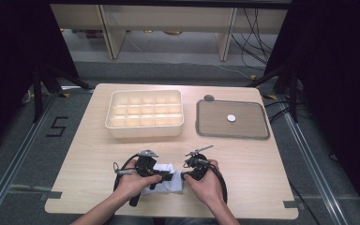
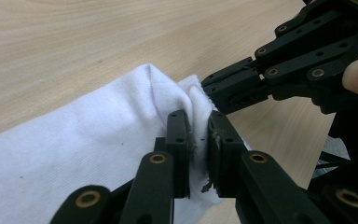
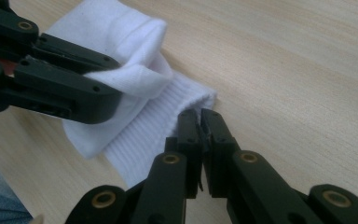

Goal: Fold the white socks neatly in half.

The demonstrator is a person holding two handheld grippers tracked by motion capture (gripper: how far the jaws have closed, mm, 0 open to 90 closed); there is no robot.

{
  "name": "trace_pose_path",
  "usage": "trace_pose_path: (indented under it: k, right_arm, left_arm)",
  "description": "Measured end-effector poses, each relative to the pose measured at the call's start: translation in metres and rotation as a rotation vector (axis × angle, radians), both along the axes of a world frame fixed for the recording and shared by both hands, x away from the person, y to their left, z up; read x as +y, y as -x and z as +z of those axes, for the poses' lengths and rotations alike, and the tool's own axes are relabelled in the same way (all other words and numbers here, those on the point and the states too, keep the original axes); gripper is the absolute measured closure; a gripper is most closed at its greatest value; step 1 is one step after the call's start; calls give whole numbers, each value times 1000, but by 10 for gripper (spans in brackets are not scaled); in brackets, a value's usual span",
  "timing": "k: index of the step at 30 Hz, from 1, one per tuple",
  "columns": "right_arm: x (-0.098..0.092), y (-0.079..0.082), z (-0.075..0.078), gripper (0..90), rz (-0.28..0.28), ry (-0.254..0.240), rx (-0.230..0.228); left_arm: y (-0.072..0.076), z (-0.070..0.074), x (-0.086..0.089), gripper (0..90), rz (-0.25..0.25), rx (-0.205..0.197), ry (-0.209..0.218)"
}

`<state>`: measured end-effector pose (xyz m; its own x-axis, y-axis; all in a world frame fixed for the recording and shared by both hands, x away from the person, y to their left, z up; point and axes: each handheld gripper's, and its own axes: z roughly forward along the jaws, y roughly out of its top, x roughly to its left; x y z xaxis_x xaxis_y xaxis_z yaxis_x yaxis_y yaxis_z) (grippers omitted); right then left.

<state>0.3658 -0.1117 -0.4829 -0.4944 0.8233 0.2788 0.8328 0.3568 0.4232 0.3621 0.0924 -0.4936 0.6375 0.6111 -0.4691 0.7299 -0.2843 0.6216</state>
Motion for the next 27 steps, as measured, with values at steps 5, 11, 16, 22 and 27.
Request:
trace_pose_path:
  k: [5, 11, 16, 22, 27]
  right_arm:
    - [0, 0, 0, 861, 2, -7, 2]
    - [-1, 1, 3, 849, 3, -26, 2]
    - [-5, 0, 8, 831, -18, -38, -2]
    - [-11, -2, 11, 804, -4, -34, -41]
    - [-12, -1, 14, 792, -12, -64, -51]
  left_arm:
    - [1, -1, -4, 767, -1, -8, -6]
    - [2, -3, -7, 730, -1, -22, 4]
    - [3, 4, -6, 660, -22, -40, 10]
    - [4, 22, 4, 602, -1, -92, 35]
    - [4, 26, 13, 576, 26, -117, -4]
